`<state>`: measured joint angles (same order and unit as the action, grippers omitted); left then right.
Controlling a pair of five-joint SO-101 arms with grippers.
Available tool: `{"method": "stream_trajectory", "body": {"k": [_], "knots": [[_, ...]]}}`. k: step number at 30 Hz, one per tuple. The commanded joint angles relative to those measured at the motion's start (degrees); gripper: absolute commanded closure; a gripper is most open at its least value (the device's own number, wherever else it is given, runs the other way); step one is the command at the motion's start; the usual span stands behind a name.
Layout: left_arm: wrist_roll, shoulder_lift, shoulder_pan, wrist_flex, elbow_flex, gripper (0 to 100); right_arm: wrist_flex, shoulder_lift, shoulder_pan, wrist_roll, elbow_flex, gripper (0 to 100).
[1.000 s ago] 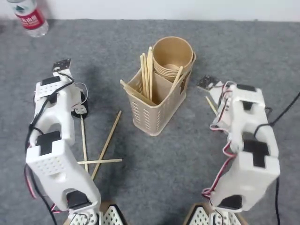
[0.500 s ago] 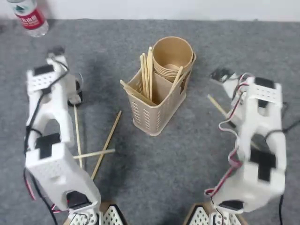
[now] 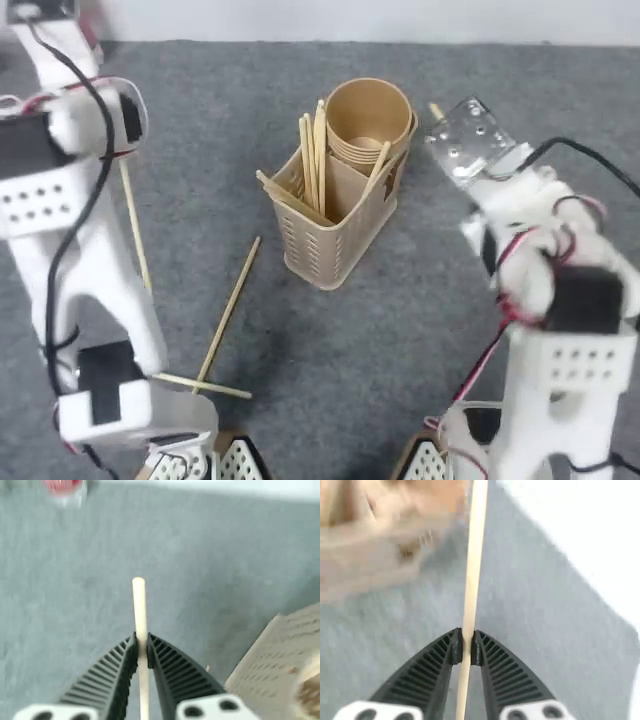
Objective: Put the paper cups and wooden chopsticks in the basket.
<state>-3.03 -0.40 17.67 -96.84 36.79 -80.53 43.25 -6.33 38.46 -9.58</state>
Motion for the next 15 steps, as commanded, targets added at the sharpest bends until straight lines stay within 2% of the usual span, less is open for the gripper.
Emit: {"method": "stream_trajectory", "body": {"k": [1, 7, 9, 12, 15], "knots": [[-4.7, -5.8, -2.5, -0.7, 10.7, 99, 5.7, 2.1, -9.0, -8.8, 3.6, 99.2], [-12.9, -12.0, -4.7, -0.7, 19.3, 99, 12.8, -1.7, -22.0, -21.2, 8.1, 99.2], [-15.4, -15.0, -5.3, -0.6, 20.8, 99, 16.0, -2.3, -25.1, -27.6, 9.4, 99.2], [-15.9, -19.7, -7.8, -0.3, 21.4, 99, 21.5, -3.0, -27.8, -35.9, 9.8, 99.2], [-15.9, -23.4, -10.1, -0.4, 21.2, 99, 27.7, -2.9, -30.4, -37.9, 6.9, 99.2]]}}
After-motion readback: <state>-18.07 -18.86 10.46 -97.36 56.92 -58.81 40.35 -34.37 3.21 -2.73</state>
